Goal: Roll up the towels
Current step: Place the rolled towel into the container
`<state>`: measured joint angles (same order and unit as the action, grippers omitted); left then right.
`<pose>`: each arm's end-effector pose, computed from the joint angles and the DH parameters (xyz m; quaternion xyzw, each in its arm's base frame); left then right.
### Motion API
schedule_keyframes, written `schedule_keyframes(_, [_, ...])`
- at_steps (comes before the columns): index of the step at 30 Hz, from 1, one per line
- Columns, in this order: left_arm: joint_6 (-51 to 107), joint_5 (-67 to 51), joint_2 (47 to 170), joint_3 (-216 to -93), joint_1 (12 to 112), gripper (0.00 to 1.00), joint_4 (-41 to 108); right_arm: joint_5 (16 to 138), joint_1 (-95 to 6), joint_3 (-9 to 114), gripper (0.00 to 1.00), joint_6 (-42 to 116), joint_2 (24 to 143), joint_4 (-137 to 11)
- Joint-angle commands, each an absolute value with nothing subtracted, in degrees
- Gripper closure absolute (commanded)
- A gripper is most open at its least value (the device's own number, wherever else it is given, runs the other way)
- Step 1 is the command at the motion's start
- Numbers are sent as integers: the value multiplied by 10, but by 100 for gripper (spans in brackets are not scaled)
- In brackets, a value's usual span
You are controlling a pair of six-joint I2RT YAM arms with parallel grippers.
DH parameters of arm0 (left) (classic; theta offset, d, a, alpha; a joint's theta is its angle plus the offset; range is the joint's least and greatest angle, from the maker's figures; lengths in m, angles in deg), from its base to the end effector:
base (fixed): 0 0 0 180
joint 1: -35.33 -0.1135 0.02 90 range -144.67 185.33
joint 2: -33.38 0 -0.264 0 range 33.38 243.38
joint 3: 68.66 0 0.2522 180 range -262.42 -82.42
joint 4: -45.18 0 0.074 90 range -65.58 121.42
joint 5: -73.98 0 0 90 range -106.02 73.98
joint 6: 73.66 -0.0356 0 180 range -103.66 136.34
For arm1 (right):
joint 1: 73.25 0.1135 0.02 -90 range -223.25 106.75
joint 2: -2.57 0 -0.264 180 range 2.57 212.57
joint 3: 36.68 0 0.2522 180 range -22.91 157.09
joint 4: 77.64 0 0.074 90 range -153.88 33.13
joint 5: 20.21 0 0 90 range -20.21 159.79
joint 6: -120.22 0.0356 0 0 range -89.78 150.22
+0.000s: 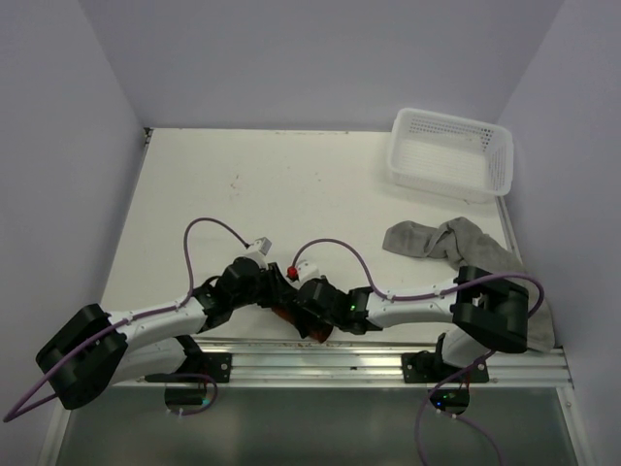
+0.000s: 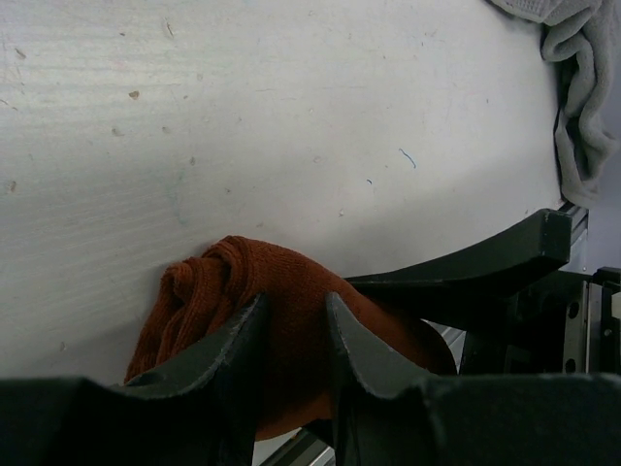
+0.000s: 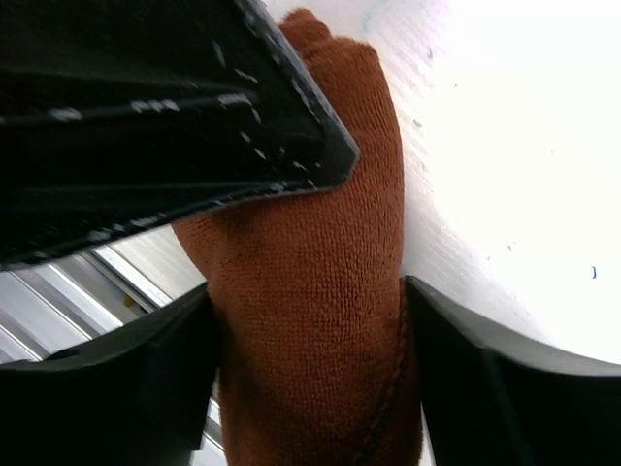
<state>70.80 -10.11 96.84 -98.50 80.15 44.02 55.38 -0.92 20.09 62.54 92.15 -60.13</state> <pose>0.1406 -0.1449 0.1476 -0.0506 0.8838 -0.3823 0.2649 0.0993 0.2825 0.1573 -0.2793 0.8915 0.1944 0.2992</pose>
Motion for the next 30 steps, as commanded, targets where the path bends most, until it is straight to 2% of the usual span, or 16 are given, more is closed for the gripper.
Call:
schedule_keyframes(1, [699, -114, 971, -968, 803, 66, 410, 537, -9, 185, 29, 617, 904, -584])
schedule_keyframes(10, [697, -127, 977, -983, 802, 66, 405, 562, 3, 158, 51, 613, 905, -607])
schedule_keyframes(11, [693, -131, 978, -989, 802, 66, 400, 560, 3, 158, 58, 612, 905, -607])
schedule_keyframes(15, [673, -142, 971, -1032, 789, 66, 344, 539, 3, 154, 71, 610, 888, -611])
schedule_keyframes(18, [639, -114, 954, -1069, 706, 65, 316, 516, 4, 151, 78, 604, 868, -607])
schedule_keyframes(23, [550, -102, 970, -1218, 622, 60, 217, 446, -3, 167, 87, 576, 840, -579])
schedule_keyframes(27, [505, -113, 1004, -1321, 588, 59, 153, 439, -62, 202, 91, 540, 826, -561])
schedule_keyframes(30, [483, -115, 1025, -1379, 563, 58, 129, 487, -159, 247, 94, 497, 814, -561])
